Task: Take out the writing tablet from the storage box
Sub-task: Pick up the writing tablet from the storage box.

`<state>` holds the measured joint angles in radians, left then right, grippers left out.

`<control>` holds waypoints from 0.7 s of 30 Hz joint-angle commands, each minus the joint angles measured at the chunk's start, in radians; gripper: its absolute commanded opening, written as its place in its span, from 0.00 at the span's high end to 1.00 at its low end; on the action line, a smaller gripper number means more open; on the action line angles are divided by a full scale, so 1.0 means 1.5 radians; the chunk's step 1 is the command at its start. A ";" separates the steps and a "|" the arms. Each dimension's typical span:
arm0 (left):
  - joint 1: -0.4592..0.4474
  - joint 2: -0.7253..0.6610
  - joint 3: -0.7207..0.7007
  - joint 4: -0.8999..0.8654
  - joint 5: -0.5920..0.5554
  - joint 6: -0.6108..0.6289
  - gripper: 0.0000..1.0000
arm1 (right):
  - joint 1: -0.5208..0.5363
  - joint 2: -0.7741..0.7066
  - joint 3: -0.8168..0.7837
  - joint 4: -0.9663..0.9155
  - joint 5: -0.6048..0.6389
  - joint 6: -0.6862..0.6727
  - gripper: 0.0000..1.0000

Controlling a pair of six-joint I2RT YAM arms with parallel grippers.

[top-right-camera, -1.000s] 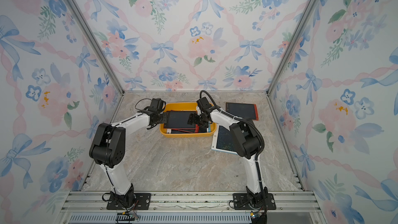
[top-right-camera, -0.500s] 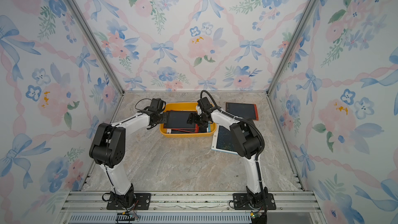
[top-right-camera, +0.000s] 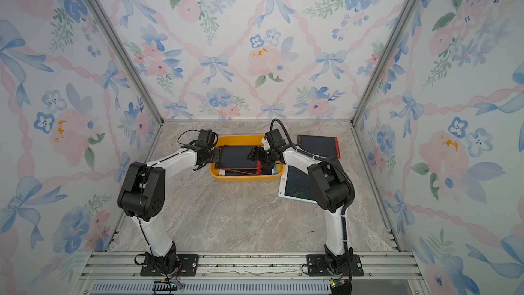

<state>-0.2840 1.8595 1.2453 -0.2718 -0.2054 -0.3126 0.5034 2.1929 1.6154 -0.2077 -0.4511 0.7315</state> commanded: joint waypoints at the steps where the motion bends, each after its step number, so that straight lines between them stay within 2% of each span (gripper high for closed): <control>1: -0.016 -0.002 -0.008 -0.033 0.028 0.017 1.00 | 0.008 -0.043 -0.016 0.094 -0.077 0.035 0.16; 9: -0.019 -0.003 -0.009 -0.034 0.026 0.018 1.00 | 0.001 -0.046 -0.053 0.220 -0.129 0.126 0.17; 21: -0.019 -0.003 -0.009 -0.033 0.025 0.018 1.00 | 0.008 -0.038 -0.056 0.264 -0.145 0.157 0.18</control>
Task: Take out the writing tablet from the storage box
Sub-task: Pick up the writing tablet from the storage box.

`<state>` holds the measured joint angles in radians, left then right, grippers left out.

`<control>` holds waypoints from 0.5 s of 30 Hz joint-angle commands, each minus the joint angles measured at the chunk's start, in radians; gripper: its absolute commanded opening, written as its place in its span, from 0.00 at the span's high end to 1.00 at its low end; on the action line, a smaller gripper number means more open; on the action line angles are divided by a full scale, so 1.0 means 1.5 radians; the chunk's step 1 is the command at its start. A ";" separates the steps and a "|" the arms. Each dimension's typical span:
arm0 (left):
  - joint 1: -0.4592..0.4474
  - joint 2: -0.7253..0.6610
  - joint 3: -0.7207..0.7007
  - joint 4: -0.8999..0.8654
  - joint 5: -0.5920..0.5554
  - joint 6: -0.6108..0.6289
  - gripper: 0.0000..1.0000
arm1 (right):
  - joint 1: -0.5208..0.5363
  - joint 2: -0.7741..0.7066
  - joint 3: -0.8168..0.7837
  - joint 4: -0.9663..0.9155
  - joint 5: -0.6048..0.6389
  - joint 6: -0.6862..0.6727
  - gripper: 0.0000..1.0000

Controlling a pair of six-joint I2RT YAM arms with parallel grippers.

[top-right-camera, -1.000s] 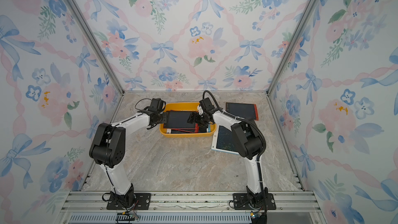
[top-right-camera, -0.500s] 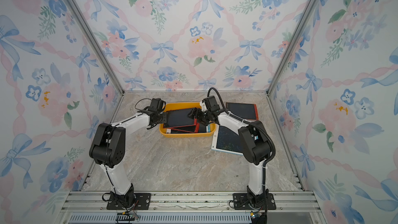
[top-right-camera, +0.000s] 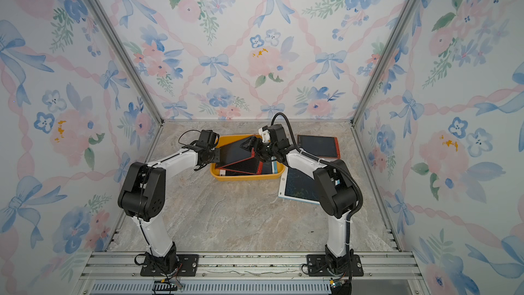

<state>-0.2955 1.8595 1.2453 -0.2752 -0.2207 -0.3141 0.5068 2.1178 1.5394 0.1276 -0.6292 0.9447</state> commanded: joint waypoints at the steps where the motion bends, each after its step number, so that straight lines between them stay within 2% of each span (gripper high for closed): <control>1: -0.012 -0.003 -0.009 -0.031 0.035 0.019 1.00 | 0.006 0.010 -0.007 0.040 -0.026 0.014 0.18; 9: -0.012 -0.004 -0.009 -0.031 0.035 0.018 1.00 | 0.008 0.015 0.001 -0.018 0.010 -0.013 0.19; 15: -0.012 -0.006 -0.009 -0.031 0.035 0.019 1.00 | 0.008 0.025 0.014 -0.075 0.045 -0.047 0.32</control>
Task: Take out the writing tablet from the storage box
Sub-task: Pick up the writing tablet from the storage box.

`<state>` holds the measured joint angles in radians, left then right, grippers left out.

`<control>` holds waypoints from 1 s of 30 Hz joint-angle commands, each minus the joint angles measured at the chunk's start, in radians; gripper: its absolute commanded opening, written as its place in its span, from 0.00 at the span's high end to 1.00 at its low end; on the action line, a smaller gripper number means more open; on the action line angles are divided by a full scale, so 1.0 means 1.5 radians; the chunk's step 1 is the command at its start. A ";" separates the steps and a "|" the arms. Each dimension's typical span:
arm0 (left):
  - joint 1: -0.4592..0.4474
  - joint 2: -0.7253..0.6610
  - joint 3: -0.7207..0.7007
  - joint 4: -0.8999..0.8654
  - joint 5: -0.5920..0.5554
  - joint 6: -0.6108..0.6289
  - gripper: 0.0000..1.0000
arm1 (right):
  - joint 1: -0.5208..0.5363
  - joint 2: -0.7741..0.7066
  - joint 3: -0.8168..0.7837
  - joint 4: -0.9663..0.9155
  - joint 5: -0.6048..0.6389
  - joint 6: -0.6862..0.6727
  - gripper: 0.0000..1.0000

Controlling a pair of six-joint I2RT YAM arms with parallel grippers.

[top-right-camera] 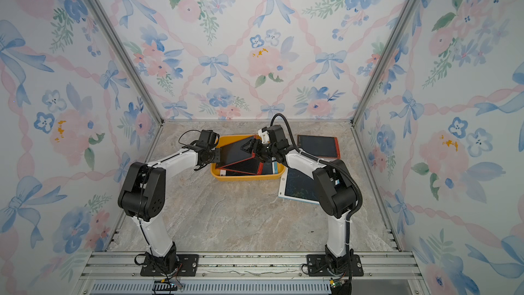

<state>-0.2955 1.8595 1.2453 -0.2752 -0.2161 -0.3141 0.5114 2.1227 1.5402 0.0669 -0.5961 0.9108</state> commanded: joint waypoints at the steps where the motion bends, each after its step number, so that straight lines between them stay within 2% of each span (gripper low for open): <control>1: -0.012 -0.006 -0.009 -0.031 0.032 0.018 1.00 | 0.005 0.021 0.015 -0.044 0.030 -0.030 0.34; 10: -0.012 -0.004 -0.009 -0.031 0.031 0.019 1.00 | 0.010 0.005 0.032 -0.138 0.093 -0.097 0.53; 17: -0.012 -0.001 -0.009 -0.031 0.032 0.016 1.00 | 0.011 0.000 0.030 -0.135 0.096 -0.113 0.65; 20: -0.012 -0.003 -0.009 -0.031 0.032 0.016 1.00 | 0.010 0.001 0.035 -0.135 0.081 -0.121 0.75; 30: -0.012 -0.005 -0.009 -0.031 0.030 0.016 1.00 | 0.009 0.003 0.046 -0.131 0.074 -0.126 0.84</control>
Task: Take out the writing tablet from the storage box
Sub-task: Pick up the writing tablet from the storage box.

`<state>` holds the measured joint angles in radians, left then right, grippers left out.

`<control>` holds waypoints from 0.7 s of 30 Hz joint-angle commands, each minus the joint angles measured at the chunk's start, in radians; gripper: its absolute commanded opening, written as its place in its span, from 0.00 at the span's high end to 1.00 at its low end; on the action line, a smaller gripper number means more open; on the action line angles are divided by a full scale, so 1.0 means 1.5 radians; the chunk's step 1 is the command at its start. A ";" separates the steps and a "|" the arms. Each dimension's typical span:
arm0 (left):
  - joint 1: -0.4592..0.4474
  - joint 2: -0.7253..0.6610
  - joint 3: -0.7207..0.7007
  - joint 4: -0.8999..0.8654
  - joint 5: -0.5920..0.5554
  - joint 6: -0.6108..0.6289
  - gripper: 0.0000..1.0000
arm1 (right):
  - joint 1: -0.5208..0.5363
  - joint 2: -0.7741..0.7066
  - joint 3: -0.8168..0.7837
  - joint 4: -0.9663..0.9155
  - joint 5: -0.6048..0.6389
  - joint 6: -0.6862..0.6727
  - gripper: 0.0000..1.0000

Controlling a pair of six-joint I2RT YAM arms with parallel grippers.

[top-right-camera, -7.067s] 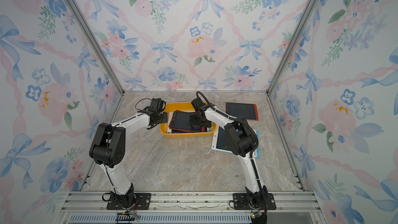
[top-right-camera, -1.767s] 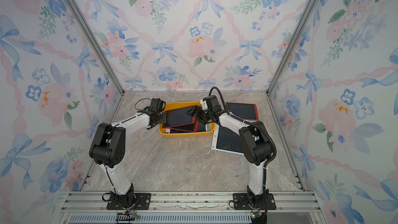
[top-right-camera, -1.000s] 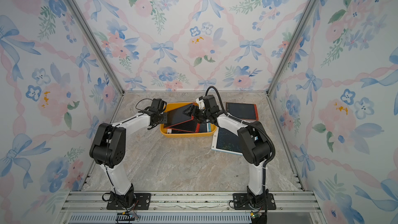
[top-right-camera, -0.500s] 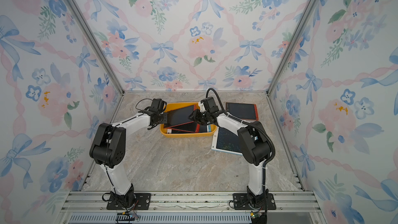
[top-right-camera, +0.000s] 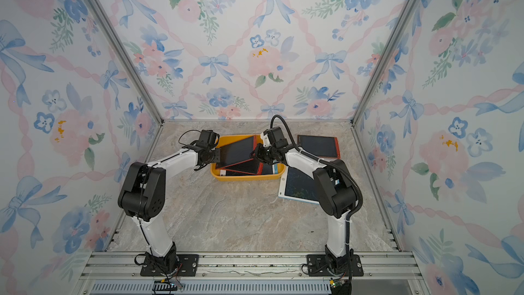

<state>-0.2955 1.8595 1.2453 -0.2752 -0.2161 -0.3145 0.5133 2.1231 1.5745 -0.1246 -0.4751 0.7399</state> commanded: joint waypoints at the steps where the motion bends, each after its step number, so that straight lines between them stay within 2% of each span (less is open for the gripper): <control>1: -0.013 -0.005 -0.009 -0.031 0.030 0.016 1.00 | 0.008 0.003 0.024 -0.002 -0.006 -0.013 0.84; 5: -0.013 -0.005 -0.009 -0.031 0.030 0.015 1.00 | 0.008 0.000 0.020 0.002 -0.010 -0.012 0.86; 9: -0.012 -0.005 -0.008 -0.031 0.030 0.015 1.00 | 0.007 -0.008 0.010 0.011 -0.011 -0.007 0.98; 21: -0.012 -0.003 -0.008 -0.031 0.034 0.014 1.00 | 0.000 -0.033 -0.025 0.072 -0.025 0.043 0.98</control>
<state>-0.2955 1.8595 1.2453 -0.2752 -0.2157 -0.3145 0.5133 2.1029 1.5585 -0.0608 -0.5125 0.7807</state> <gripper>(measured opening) 0.083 0.086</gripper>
